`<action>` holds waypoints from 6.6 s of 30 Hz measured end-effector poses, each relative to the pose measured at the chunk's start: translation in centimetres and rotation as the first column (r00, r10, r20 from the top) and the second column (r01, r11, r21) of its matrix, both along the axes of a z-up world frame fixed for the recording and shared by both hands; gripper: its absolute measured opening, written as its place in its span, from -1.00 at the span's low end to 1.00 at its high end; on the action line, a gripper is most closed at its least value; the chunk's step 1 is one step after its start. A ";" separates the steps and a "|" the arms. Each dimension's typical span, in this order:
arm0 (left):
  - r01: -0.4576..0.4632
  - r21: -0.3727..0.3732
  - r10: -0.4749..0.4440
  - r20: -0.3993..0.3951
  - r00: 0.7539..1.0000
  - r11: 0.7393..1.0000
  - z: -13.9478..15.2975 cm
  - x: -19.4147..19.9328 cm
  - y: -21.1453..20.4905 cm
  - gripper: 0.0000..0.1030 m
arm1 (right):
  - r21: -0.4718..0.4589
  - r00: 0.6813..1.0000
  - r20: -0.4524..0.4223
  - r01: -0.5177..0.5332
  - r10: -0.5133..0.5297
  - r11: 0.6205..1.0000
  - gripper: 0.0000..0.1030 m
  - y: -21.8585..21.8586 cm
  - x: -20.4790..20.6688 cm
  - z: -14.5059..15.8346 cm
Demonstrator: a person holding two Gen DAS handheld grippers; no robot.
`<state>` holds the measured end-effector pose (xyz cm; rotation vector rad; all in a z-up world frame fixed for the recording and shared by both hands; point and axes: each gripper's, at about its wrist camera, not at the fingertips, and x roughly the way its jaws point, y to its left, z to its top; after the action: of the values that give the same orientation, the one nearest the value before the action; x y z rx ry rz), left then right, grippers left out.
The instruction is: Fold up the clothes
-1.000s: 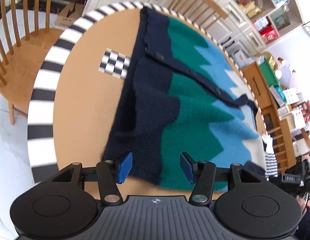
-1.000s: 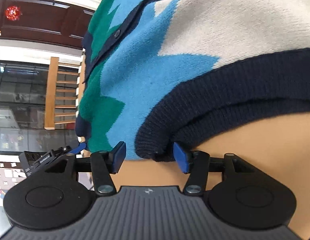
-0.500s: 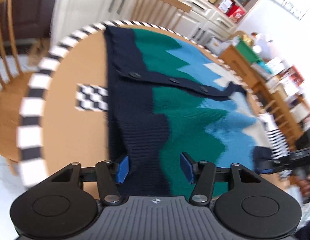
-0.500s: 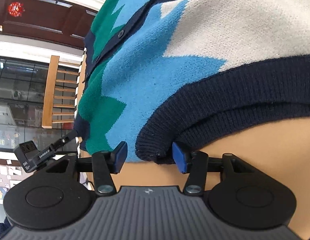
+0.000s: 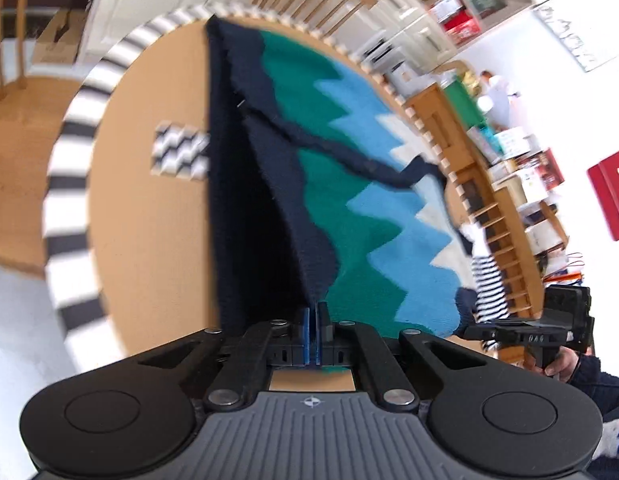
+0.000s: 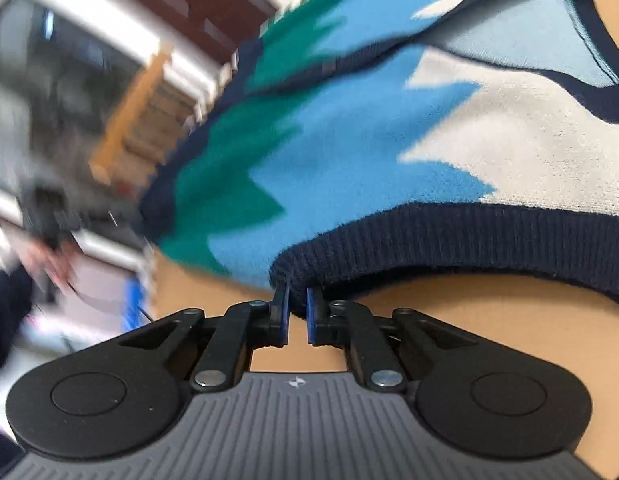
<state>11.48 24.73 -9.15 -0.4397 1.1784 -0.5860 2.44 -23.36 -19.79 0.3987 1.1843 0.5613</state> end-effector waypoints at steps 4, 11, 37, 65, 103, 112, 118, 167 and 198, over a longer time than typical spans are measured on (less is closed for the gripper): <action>-0.004 0.085 0.009 -0.059 0.998 0.996 -2.3 -0.9 0.4 -0.95 | -0.098 0.999 -0.006 -0.040 0.039 0.994 -0.84 1.6 -0.8 -1.8; -0.066 0.060 0.063 0.051 0.997 0.996 -0.6 -1.6 -1.5 -0.90 | -0.112 0.997 -0.063 -0.052 0.045 0.992 -0.74 0.5 -1.6 -0.8; -0.238 0.227 0.184 0.236 0.954 0.944 -1.8 -0.9 -14.2 -0.29 | -0.490 0.935 0.291 0.325 -0.200 0.809 -0.44 -6.5 2.3 -0.2; -0.425 0.266 0.315 0.371 0.874 0.865 -1.6 14.5 -11.8 0.05 | -0.383 0.945 0.294 0.252 -0.141 0.889 -0.32 -1.5 2.2 -0.8; -0.458 0.525 0.254 0.416 0.873 0.717 -3.4 12.7 -12.4 -0.95 | -0.378 0.944 0.277 0.277 -0.177 0.883 0.06 -2.7 5.9 0.2; -0.494 0.317 0.387 0.345 0.855 0.810 2.9 4.6 -8.7 0.13 | -0.246 0.882 0.198 0.467 -0.427 0.849 0.10 -13.0 0.0 2.5; -0.572 0.187 0.555 0.140 0.820 0.799 1.9 -4.1 -6.1 0.19 | -0.183 0.851 0.073 0.524 -0.520 0.832 0.10 -15.7 -3.6 0.7; -0.858 -0.157 0.854 -0.116 0.508 0.489 4.6 -15.3 -5.7 -0.84 | 0.062 0.882 -0.031 0.471 -0.470 0.880 -0.89 -16.1 -6.9 6.6; -0.633 0.176 0.587 0.251 0.769 0.754 2.9 8.7 -8.4 0.34 | -0.197 0.848 0.284 0.509 -0.448 0.838 0.12 -17.1 12.4 2.3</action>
<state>20.22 16.35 -6.29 -0.5112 0.8424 0.1043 14.81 -40.51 -17.50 0.3738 0.8737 0.0000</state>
